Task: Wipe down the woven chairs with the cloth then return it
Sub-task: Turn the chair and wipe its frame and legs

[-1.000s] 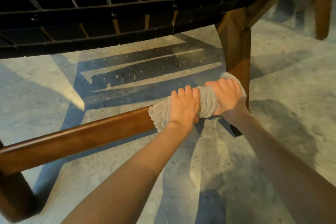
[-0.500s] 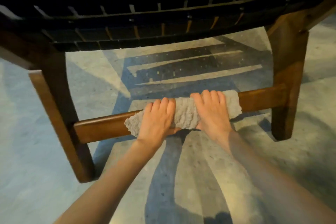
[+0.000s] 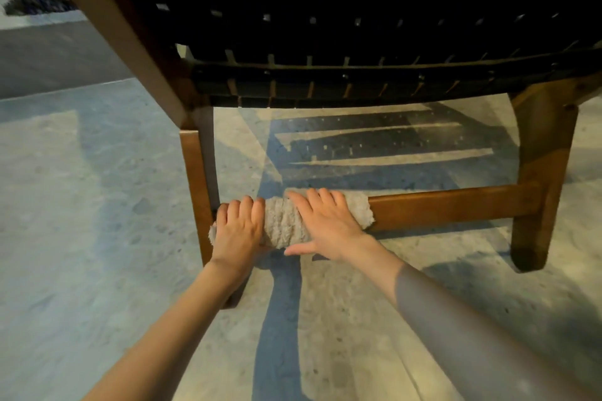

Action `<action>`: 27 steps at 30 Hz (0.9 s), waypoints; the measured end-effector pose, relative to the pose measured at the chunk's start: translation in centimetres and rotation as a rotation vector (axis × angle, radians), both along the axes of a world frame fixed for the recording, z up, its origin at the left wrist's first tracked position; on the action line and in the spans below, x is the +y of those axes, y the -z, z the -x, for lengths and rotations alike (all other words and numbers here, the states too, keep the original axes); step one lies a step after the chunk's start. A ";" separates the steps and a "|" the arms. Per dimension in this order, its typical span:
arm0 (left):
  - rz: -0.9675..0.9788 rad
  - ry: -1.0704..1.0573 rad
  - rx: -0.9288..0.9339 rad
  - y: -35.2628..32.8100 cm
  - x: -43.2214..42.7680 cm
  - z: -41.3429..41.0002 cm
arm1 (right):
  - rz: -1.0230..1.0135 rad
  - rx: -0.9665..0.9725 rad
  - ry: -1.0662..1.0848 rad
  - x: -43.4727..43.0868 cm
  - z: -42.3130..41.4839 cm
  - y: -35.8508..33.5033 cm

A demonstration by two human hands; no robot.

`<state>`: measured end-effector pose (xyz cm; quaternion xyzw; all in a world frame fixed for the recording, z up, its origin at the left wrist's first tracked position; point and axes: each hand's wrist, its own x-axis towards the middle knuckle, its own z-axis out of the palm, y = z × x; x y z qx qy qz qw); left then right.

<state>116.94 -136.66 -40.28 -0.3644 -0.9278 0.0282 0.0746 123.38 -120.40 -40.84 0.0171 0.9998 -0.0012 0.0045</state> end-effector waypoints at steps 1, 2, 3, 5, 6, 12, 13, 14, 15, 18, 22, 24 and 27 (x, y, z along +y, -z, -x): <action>0.014 0.001 -0.022 -0.2 0.1 -0.1 | 0.016 -0.007 -0.016 0.3 0.0 -0.1; 0.034 0.003 -0.041 -0.2 0.1 -0.1 | 0.035 -0.022 -0.029 0.7 0.2 -0.2; 0.054 0.001 -0.044 -0.1 0.2 -0.1 | 0.058 -0.044 -0.038 1.1 0.4 -0.4; 0.081 0.001 -0.014 0.0 0.9 -0.3 | 0.123 -0.108 -0.041 2.4 0.6 -0.8; 0.069 0.014 0.009 0.0 1.5 -0.5 | 0.148 -0.139 -0.039 3.2 0.5 -0.9; 0.069 0.107 -0.044 1.1 9.2 -2.8 | 0.125 -0.246 0.043 10.2 -2.6 -1.4; 0.071 0.115 -0.014 1.2 10.7 -3.6 | 0.097 -0.256 0.062 11.3 -3.2 -1.4; 0.076 0.128 0.027 1.2 12.1 -4.4 | 0.070 -0.259 0.077 12.2 -3.7 -1.4; 0.072 0.139 0.082 1.1 13.2 -5.1 | 0.053 -0.259 0.085 13.0 -3.9 -1.3; 0.086 0.113 0.130 1.3 15.0 -6.4 | 0.021 -0.263 0.057 14.4 -4.3 -1.0; 0.052 0.075 0.076 2.2 17.0 -7.0 | 0.040 -0.282 -0.022 16.5 -4.7 -1.3; 0.025 0.065 0.083 2.4 18.3 -7.3 | 0.069 -0.264 -0.067 18.1 -5.4 -1.5; 0.044 0.101 0.072 2.4 21.0 -8.7 | 0.062 -0.215 -0.104 21.2 -7.1 -1.2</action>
